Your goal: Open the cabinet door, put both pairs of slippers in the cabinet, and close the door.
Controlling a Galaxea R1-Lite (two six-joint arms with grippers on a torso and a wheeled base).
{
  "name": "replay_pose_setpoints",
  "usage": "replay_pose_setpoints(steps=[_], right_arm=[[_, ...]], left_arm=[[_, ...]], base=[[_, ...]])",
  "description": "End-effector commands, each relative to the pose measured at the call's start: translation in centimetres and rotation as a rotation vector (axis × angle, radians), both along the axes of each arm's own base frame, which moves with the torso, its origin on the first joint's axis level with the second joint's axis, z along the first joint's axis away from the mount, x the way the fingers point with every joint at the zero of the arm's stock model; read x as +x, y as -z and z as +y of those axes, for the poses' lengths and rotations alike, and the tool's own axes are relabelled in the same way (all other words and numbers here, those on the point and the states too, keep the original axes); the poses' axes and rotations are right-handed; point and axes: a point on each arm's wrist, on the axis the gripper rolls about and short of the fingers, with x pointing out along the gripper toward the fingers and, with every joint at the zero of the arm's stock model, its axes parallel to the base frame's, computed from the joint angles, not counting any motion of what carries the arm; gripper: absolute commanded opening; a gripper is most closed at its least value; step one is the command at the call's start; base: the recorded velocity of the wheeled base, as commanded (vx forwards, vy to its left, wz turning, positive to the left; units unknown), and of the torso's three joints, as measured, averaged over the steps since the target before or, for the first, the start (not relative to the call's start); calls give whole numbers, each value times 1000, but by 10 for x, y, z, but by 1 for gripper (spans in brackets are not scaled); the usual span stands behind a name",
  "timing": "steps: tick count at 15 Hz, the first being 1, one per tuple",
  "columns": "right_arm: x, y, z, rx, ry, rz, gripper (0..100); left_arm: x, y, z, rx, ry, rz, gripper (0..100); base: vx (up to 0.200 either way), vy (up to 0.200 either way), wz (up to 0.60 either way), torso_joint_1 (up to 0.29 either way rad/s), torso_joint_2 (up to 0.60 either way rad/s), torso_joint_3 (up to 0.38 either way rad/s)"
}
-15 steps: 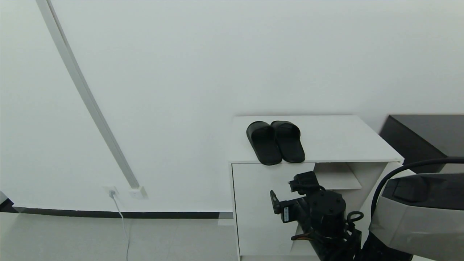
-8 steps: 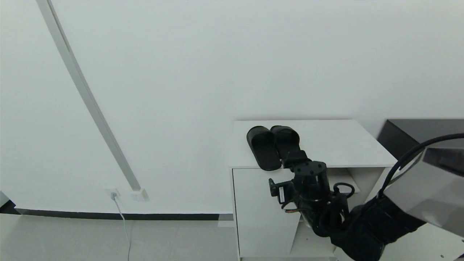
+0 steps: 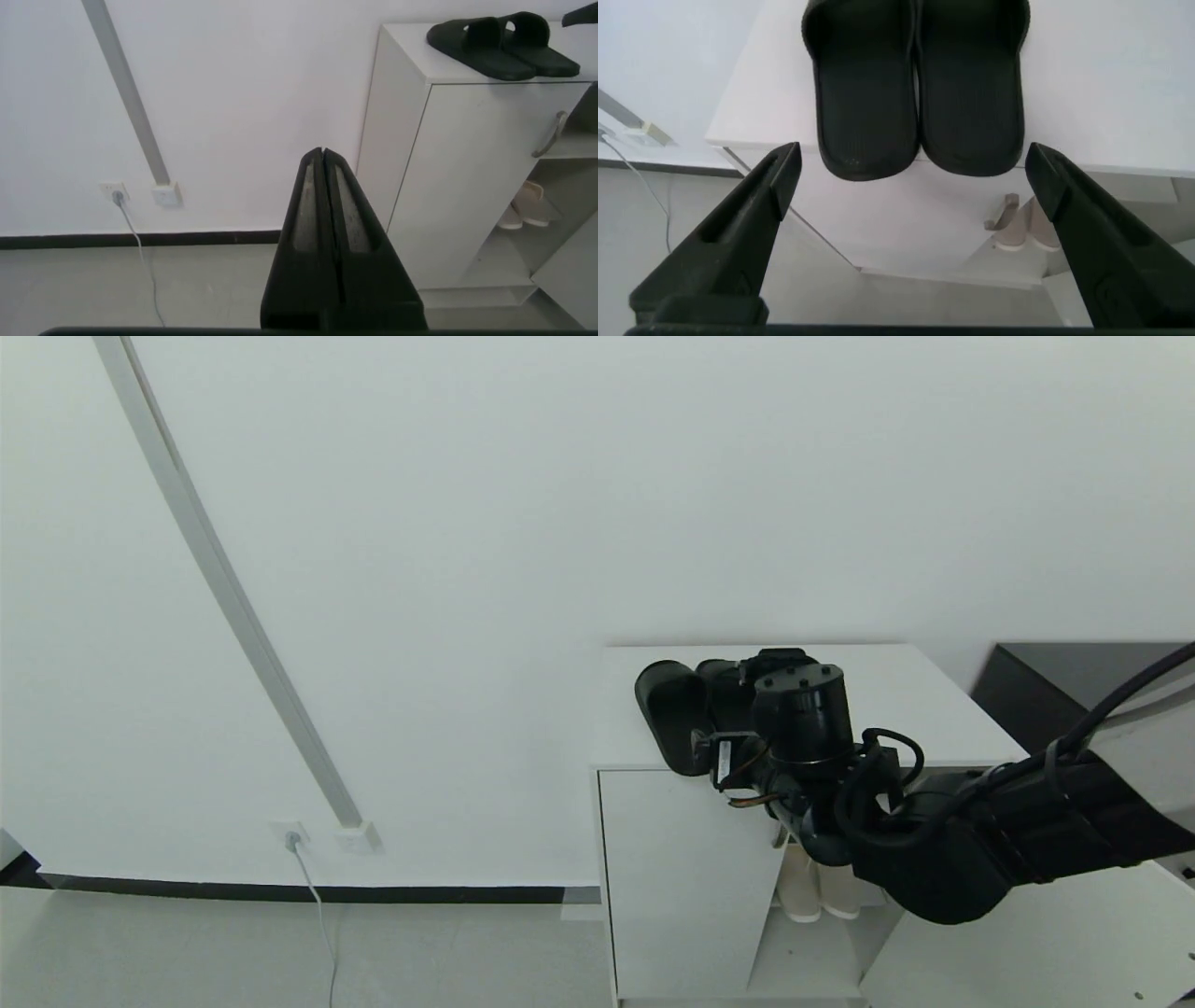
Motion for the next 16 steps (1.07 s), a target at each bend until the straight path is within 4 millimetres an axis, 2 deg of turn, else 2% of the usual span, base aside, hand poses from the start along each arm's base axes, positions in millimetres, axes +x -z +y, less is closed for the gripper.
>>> replay_pose_setpoints(steps=[1,3,8,12,14,16], right_arm=[[0,3,0,-3,0,5,100],[0,8,0,-7,-1,9,100],[6,41,5,-18,-10,15,100],[15,59,11,-20,-14,-7,100],[32,68,9,-43,-4,-23,100],[43,65,12,-22,-32,-41,100]], left_arm=[[0,0,0,0,-1,1,0],[0,0,0,0,-1,1,0],[0,0,0,-7,-5,0,0],[0,0,0,-7,-7,0,0],[0,0,0,-7,-7,0,0],[0,0,0,-7,-8,1,0]], base=[[200,0,0,2,7,12],[200,0,0,-5,-2,2],[200,0,0,8,3,1],[0,0,0,0,0,0],[0,0,0,0,0,0],[0,0,0,0,0,0]])
